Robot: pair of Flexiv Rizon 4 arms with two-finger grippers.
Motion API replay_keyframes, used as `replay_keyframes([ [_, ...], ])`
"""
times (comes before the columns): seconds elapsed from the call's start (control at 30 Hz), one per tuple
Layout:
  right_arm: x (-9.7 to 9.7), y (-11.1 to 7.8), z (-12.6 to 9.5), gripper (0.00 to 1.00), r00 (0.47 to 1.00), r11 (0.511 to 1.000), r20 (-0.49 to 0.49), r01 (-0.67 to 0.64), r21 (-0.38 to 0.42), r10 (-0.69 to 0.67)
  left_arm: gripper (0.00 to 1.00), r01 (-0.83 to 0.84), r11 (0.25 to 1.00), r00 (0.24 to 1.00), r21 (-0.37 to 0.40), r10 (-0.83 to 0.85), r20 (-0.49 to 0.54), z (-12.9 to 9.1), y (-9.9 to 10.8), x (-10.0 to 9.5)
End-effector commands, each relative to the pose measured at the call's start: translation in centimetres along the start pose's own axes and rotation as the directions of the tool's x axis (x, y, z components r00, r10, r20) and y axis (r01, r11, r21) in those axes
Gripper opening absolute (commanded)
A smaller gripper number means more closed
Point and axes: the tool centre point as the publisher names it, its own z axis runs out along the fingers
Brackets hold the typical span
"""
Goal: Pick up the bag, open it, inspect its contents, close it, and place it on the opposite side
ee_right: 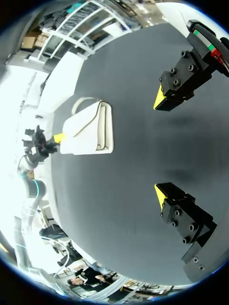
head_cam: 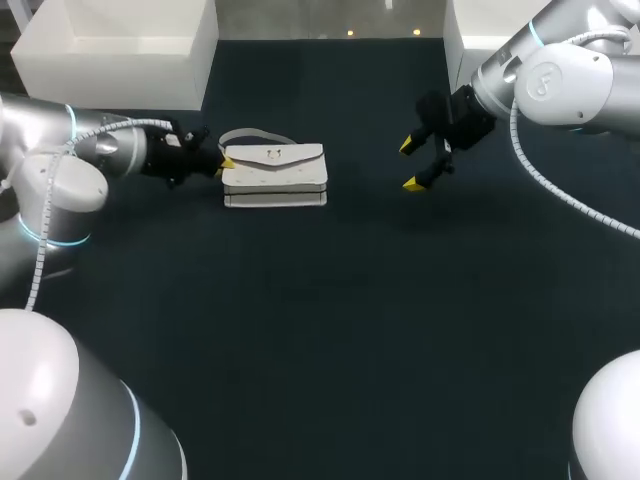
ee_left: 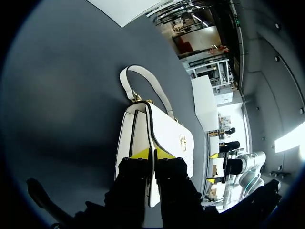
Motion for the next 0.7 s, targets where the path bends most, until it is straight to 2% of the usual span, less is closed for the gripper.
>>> replay_keyframes([
  [0.03, 0.0, 0.0, 0.1, 1.0, 1.0, 1.0, -0.001, 0.001, 0.0, -0.001, 0.0, -0.003, 1.0, 1.0, -0.022, 0.003, -0.004, 0.9, -0.1, 0.2],
  [0.17, 0.0, 0.0, 0.1, 1.0, 1.0, 1.0, -0.001, 0.001, 0.0, -0.001, 0.0, -0.006, 0.999, 1.0, -0.033, 0.005, -0.01, 0.9, 0.2, 0.3],
  [0.2, 0.0, 0.0, 0.1, 1.0, 1.0, 1.0, -0.001, 0.001, 0.0, -0.001, 0.2, -0.005, 0.999, 1.0, -0.035, 0.005, -0.011, 0.7, 0.2, 0.4],
  [0.3, 0.0, 0.0, 0.1, 1.0, 1.0, 1.0, -0.001, 0.001, 0.0, -0.001, 0.34, 0.005, 0.999, 1.0, -0.046, -0.006, -0.023, 0.0, 0.1, 0.3],
  [0.5, 0.0, 0.0, 0.1, 1.0, 1.0, 1.0, -0.001, 0.001, 0.0, -0.001, 0.32, 0.012, 0.995, 1.0, -0.095, -0.014, -0.021, -1.1, -0.3, 0.2],
  [0.7, 0.0, 0.0, 0.1, 1.0, 1.0, 1.0, -0.001, 0.001, 0.0, -0.001, 0.31, 0.011, 0.98, 1.0, -0.201, -0.015, -0.021, -1.1, -0.6, 0.1],
])
